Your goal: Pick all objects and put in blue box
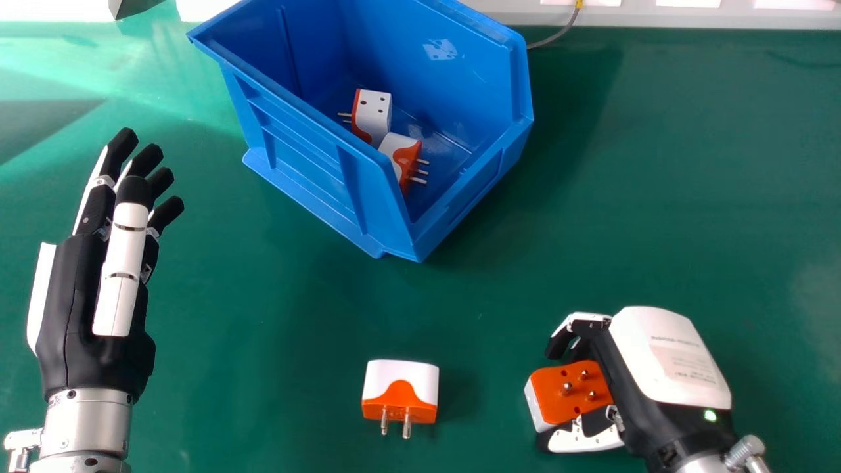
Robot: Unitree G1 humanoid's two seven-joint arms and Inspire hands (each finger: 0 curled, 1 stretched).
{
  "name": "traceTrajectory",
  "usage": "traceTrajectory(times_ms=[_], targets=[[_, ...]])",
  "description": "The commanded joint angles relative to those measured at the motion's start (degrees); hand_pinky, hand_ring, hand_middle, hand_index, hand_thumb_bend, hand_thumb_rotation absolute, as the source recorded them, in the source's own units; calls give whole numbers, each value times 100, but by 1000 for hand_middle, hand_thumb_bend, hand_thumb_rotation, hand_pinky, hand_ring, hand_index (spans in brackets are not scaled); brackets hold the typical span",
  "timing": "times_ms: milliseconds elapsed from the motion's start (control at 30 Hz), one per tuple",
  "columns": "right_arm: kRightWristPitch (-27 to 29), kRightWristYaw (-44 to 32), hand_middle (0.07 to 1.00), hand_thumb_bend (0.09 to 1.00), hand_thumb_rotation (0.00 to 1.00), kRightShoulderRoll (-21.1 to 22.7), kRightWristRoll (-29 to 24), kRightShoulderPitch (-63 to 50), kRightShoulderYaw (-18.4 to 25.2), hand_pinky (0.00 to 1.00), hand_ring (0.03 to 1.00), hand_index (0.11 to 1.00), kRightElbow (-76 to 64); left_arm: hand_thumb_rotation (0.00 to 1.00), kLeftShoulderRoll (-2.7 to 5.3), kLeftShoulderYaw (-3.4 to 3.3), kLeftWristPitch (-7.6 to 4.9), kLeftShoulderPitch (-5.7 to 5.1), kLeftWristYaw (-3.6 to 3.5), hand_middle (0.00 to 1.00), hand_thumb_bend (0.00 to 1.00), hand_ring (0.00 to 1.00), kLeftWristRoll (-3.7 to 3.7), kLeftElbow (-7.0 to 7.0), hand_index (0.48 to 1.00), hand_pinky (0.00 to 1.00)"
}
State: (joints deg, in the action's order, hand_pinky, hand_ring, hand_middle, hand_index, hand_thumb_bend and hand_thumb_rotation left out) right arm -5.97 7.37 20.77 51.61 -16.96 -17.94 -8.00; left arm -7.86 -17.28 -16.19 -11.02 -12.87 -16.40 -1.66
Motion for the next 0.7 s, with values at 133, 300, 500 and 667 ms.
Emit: traceTrajectory(times_ms=[133, 300, 500, 667], targets=[[-318, -56, 513, 501, 2, 133, 214, 0, 154, 318, 438, 524, 142, 774, -98, -63, -39, 22, -48, 920, 484, 910, -36, -129, 924, 885], [-383, -79, 501, 498, 1, 103, 167, 36, 202, 309, 431, 526, 161, 773, -110, -81, -32, 25, -65, 919, 485, 910, -41, -125, 922, 887], [-450, 45, 482, 503, 0, 121, 336, 81, 155, 261, 373, 523, 247, 771, -111, -76, -45, 26, -56, 915, 486, 906, -22, -137, 916, 884], [-395, 110, 478, 510, 0, 129, 255, 96, 194, 220, 315, 508, 340, 771, -126, -85, -67, 43, -90, 913, 484, 904, -38, -99, 914, 884]])
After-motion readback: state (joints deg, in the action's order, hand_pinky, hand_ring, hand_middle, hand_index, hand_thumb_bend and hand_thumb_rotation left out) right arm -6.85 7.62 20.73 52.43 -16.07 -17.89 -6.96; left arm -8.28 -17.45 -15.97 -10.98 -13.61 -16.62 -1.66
